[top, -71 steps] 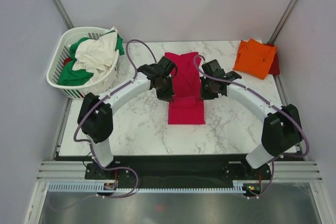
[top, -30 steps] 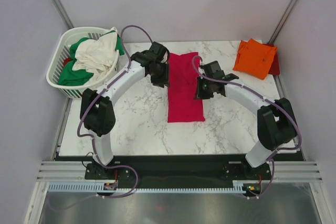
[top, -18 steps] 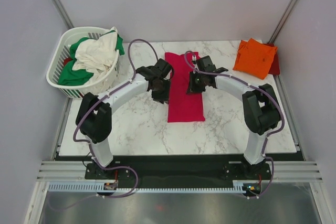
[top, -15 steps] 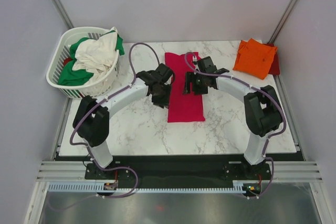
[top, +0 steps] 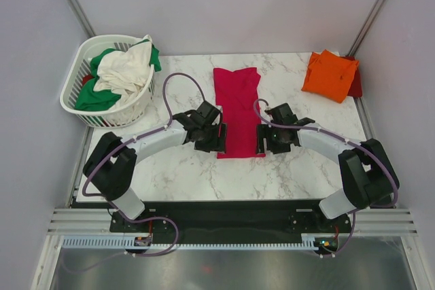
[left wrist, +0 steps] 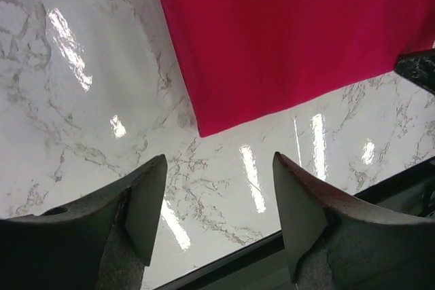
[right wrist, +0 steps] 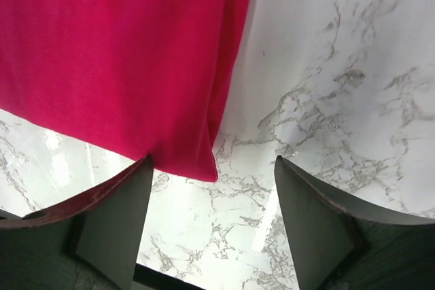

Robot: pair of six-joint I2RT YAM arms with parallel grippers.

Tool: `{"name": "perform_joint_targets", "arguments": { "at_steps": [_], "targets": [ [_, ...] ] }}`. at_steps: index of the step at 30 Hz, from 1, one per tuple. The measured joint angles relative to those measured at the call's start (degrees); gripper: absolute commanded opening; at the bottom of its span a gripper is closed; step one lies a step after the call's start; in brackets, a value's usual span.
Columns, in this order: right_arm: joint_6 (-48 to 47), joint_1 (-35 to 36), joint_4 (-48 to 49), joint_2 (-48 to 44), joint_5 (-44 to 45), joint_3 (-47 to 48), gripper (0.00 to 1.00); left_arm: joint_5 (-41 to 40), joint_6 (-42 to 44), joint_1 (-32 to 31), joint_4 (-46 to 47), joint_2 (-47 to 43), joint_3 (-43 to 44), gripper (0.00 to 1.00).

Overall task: Fold and stack the t-shirts
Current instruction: Fold the tshirt

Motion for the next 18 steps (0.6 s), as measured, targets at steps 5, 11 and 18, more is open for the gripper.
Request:
{"name": "perform_joint_targets", "arguments": {
  "at_steps": [5,11,18],
  "targets": [
    [0.2,-0.02,1.29,0.02,-0.46,-2.43,0.64,0.33,-0.61,0.02,3.93,1.33,-0.35,0.68],
    [1.22,-0.37,5.11,-0.13,-2.47,-4.98,0.51,0.35,-1.46,0.02,6.16,2.19,-2.19,0.65],
    [1.88,-0.39,8.92,0.55,-4.7,-6.23,0.24,0.87,-2.34,0.02,7.67,2.75,-4.46,0.62]
  ]
}}
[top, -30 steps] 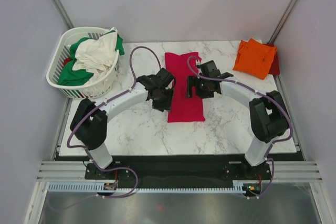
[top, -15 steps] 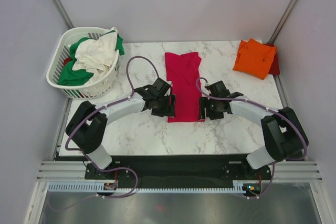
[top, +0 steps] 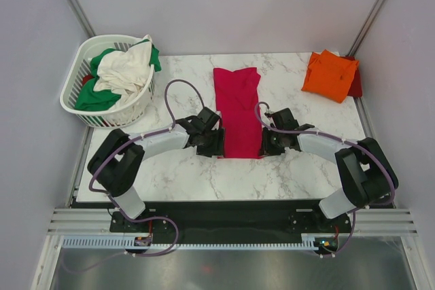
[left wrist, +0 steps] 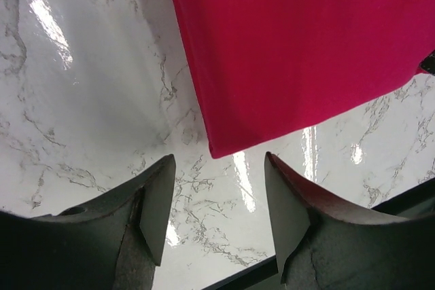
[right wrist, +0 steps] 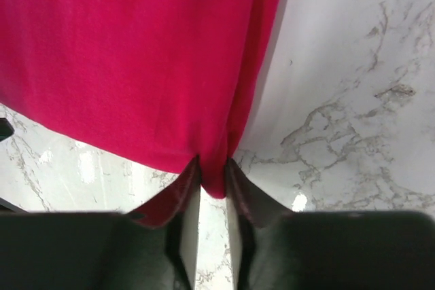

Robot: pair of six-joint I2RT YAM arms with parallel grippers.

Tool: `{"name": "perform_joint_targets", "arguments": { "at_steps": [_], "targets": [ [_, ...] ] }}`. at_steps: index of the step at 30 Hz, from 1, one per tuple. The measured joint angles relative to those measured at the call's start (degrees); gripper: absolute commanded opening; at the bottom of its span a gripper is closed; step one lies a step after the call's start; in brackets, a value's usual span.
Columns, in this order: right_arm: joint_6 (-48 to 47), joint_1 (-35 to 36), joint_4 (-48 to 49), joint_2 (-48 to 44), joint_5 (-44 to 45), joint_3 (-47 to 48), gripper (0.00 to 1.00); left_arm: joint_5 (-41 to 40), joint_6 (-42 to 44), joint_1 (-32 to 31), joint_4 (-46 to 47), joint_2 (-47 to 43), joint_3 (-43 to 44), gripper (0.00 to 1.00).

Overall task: Fold and stack the t-shirts
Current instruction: Fold the tshirt

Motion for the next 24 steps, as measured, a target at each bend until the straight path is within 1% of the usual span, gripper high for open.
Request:
{"name": "perform_joint_targets", "arguments": {
  "at_steps": [1,3,9,14,15,17,18,20,21,23,24],
  "targets": [
    [0.09,0.0,0.28,0.17,-0.26,-0.09,0.15,0.09,-0.15,0.0,0.24,0.0,-0.33,0.61],
    [0.11,0.0,0.87,0.42,-0.57,-0.42,0.0,0.28,-0.35,0.0,0.72,0.0,-0.83,0.61],
    [0.48,-0.07,1.66,0.46,-1.25,-0.83,0.0,0.31,-0.92,0.0,2.34,0.44,-2.1,0.6],
    [0.48,-0.11,2.03,0.44,-1.53,-1.05,0.0,0.46,-1.38,0.04,4.39,0.94,-2.29,0.55],
    [0.48,-0.11,2.05,0.44,-1.55,-1.05,0.0,0.44,-1.44,0.04,4.81,1.07,-2.32,0.5],
    [0.46,-0.11,2.1,0.44,-1.57,-1.07,0.0,0.44,-1.66,0.04,5.7,1.57,-2.32,0.45],
    [0.48,-0.11,2.1,0.44,-1.57,-1.07,0.0,0.52,-1.73,0.04,6.25,1.81,-2.29,0.37],
    [0.46,-0.11,2.14,0.44,-1.6,-1.09,0.0,0.5,-1.88,0.04,6.88,2.23,-2.27,0.28],
    [0.46,-0.11,2.16,0.44,-1.62,-1.11,0.0,0.68,-1.95,0.04,7.3,2.64,-2.21,0.14],
    [0.46,-0.11,2.16,0.44,-1.66,-1.11,0.0,0.79,-2.23,0.07,7.67,3.02,-2.14,0.05],
    [0.46,-0.11,2.16,0.44,-1.7,-1.11,0.0,0.96,-2.27,0.07,7.82,3.1,-2.14,0.02]
  ]
}}
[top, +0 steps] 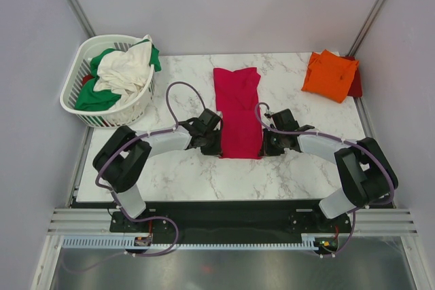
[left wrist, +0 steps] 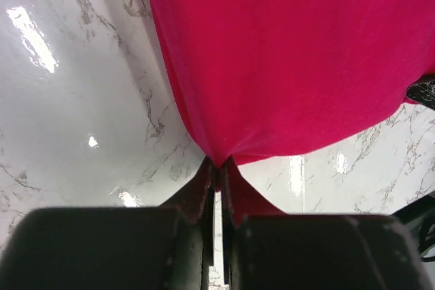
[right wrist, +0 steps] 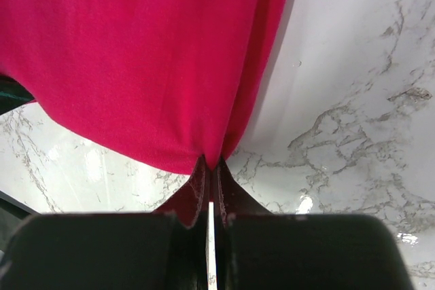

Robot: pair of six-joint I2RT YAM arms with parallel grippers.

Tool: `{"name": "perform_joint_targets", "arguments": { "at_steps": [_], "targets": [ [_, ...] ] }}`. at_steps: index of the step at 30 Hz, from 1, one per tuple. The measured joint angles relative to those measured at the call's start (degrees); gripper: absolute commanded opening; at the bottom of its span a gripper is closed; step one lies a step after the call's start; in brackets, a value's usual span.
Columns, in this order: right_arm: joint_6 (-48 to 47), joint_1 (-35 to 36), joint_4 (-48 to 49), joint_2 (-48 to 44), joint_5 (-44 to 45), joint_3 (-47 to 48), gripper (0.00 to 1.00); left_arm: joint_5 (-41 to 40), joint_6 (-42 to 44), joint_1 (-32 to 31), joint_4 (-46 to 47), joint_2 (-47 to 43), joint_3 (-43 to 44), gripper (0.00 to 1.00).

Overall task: Fold and stack the t-shirts
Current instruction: Fold the tshirt

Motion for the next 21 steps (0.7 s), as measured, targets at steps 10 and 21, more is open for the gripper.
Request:
{"name": "perform_joint_targets", "arguments": {
  "at_steps": [10,21],
  "targets": [
    [2.25,0.24,-2.69,-5.4,-0.7,-3.48,0.0,3.96,-2.8,-0.13,-0.22,-4.68,-3.39,0.02],
    [10.25,7.45,-16.11,-28.15,0.28,-4.15,0.0,6.05,-11.28,-3.43,-10.29,-22.16,-4.55,0.02]
  ]
}}
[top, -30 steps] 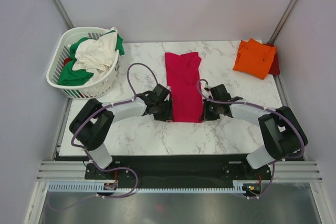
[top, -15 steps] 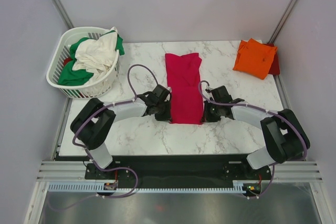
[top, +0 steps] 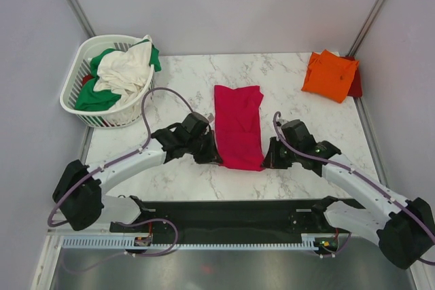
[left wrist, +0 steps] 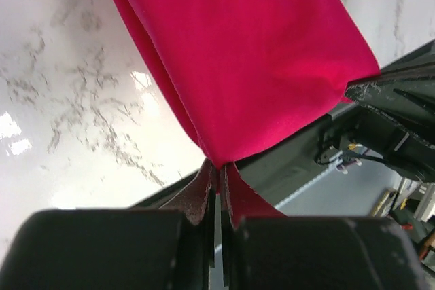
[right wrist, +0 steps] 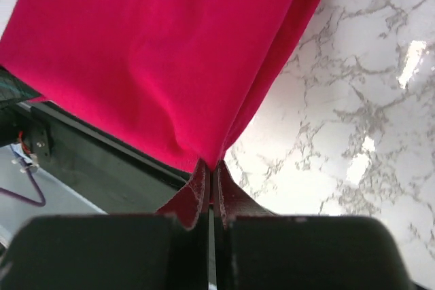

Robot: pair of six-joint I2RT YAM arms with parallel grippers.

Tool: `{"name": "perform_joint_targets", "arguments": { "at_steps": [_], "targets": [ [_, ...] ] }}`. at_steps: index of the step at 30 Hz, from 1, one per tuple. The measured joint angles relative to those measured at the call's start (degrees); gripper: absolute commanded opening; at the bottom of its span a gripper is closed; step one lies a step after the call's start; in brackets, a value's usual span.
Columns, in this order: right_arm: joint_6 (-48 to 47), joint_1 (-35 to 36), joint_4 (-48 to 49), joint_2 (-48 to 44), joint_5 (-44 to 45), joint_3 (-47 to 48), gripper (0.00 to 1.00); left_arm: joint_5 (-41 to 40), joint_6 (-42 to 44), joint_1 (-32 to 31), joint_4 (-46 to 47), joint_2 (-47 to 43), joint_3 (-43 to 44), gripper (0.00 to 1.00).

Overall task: Fold and stack the t-shirts
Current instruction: Fold the tshirt

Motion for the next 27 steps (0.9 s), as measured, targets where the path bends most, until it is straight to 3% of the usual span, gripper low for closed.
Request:
{"name": "perform_joint_targets", "arguments": {
  "at_steps": [4,10,16,27],
  "targets": [
    [1.42,0.22,-5.2,-2.1,1.86,5.03,0.0,-0.31,-1.6,-0.63,-4.96,-3.63,2.1,0.02],
    [0.37,0.24,-8.31,2.14,7.52,16.79,0.0,-3.63,-1.46,-0.07,-12.7,-2.34,13.6,0.02],
    [-2.82,-0.61,-9.88,11.8,12.85,28.39,0.0,-6.4,1.33,3.45,-17.07,4.39,25.79,0.02],
    [-7.65,-6.23,-10.45,26.08,16.0,42.21,0.0,-6.05,7.21,11.19,-20.46,20.65,40.57,0.02]
  ]
}}
